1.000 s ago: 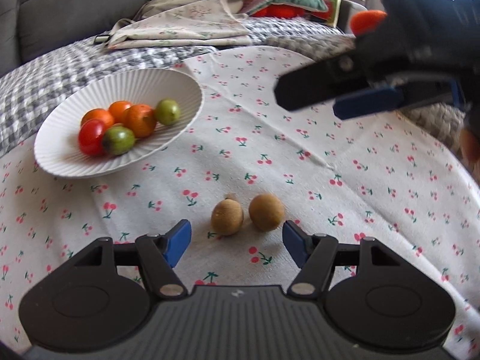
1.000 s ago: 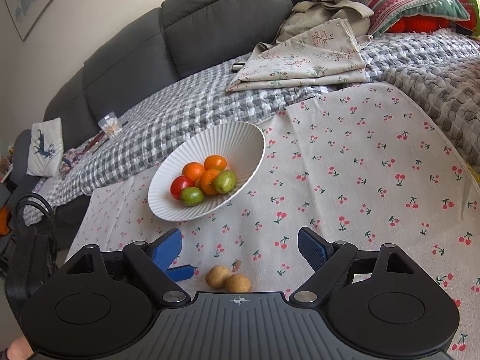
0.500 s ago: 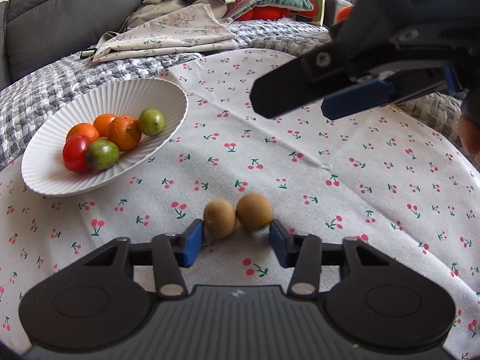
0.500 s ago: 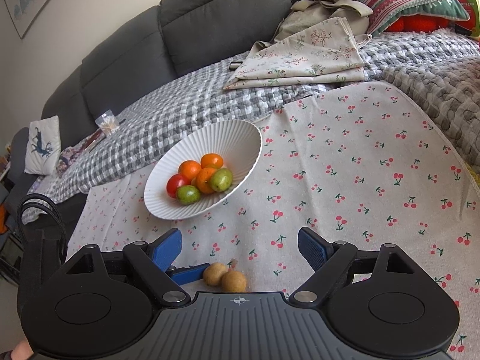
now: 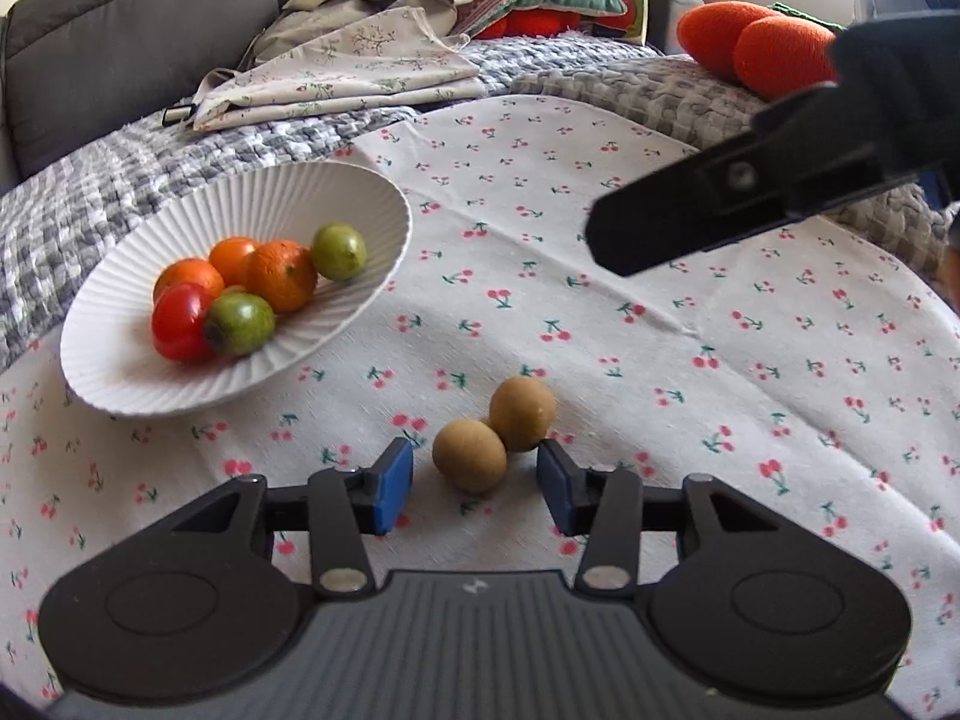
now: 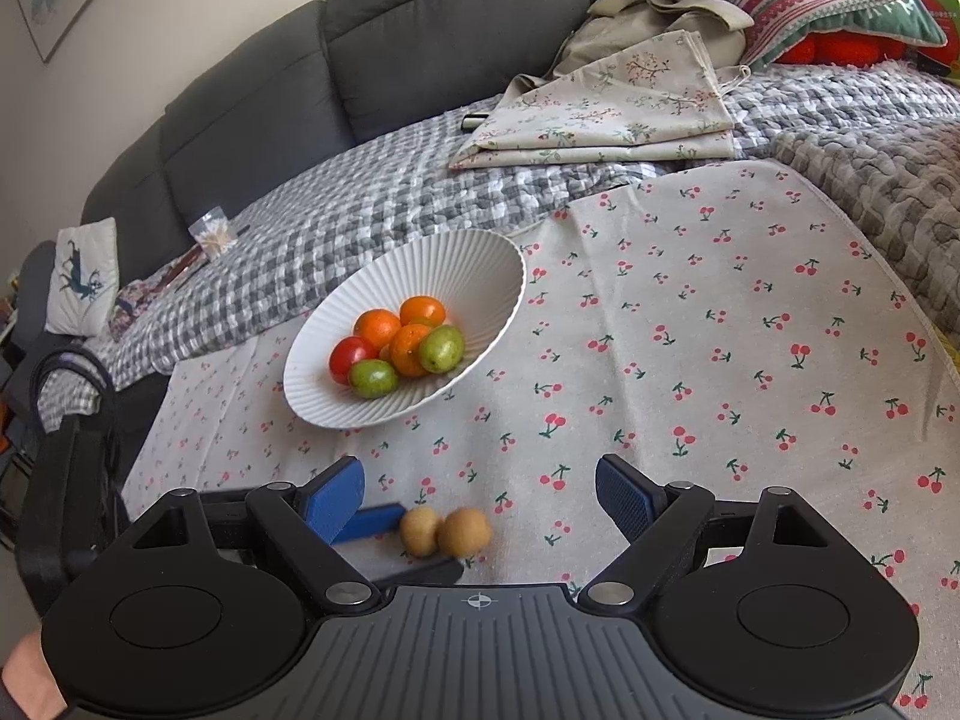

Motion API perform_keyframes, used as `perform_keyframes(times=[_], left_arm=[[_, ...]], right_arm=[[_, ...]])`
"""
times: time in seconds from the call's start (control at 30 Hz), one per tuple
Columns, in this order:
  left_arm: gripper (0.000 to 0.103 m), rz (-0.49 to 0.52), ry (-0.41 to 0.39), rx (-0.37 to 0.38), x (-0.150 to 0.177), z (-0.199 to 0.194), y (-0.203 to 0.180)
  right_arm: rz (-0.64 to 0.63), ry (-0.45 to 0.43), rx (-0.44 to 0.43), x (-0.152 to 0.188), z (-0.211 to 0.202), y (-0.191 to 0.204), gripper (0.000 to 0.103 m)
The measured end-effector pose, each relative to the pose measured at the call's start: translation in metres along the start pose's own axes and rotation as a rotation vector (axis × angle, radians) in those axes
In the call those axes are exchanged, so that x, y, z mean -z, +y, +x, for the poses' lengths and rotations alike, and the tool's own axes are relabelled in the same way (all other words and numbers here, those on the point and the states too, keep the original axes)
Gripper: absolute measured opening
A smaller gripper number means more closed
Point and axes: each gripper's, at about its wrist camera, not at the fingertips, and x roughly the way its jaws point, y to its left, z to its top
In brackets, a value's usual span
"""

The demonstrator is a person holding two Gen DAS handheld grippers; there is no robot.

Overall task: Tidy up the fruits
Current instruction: 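Move both open grippers toward the two brown kiwis on the cloth, then grasp one brown kiwi with the left gripper while the right gripper grasps the other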

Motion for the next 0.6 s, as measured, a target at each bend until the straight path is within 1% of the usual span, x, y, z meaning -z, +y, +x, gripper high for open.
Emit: perform_keyframes(times=[0.1, 0.13, 0.2, 0.27, 0.3, 0.43, 0.53, 0.6], left_arm=[[0.045, 0.008, -0.010, -0.001, -0.003, 0.004, 0.001], [0.043, 0.007, -0.013, -0.007, -0.003, 0.005, 0.001], [0.038, -0.007, -0.016, 0.001, -0.003, 0.006, 0.003], [0.027, -0.018, -0.010, 0.017, -0.003, 0.005, 0.004], [0.025, -0.016, -0.003, 0.014, -0.003, 0.004, 0.003], [0.025, -0.054, 0.020, 0.005, 0.000, -0.003, 0.007], [0.025, -0.062, 0.022, -0.001, 0.002, -0.010, 0.009], [0.025, -0.074, 0.022, -0.009, 0.002, -0.016, 0.010]], right_arm=[[0.007, 0.007, 0.005, 0.000, 0.002, -0.001, 0.086], [0.007, 0.010, 0.007, 0.001, 0.003, -0.001, 0.086], [0.003, 0.015, 0.010, 0.002, 0.005, -0.001, 0.086], [0.000, 0.020, 0.007, 0.002, 0.007, 0.000, 0.086], [0.000, 0.023, 0.006, 0.003, 0.007, 0.000, 0.086], [0.000, 0.035, 0.004, 0.004, 0.014, 0.000, 0.086], [-0.008, 0.055, 0.014, 0.007, 0.026, 0.001, 0.086], [-0.018, 0.065, 0.004, 0.009, 0.034, 0.005, 0.085]])
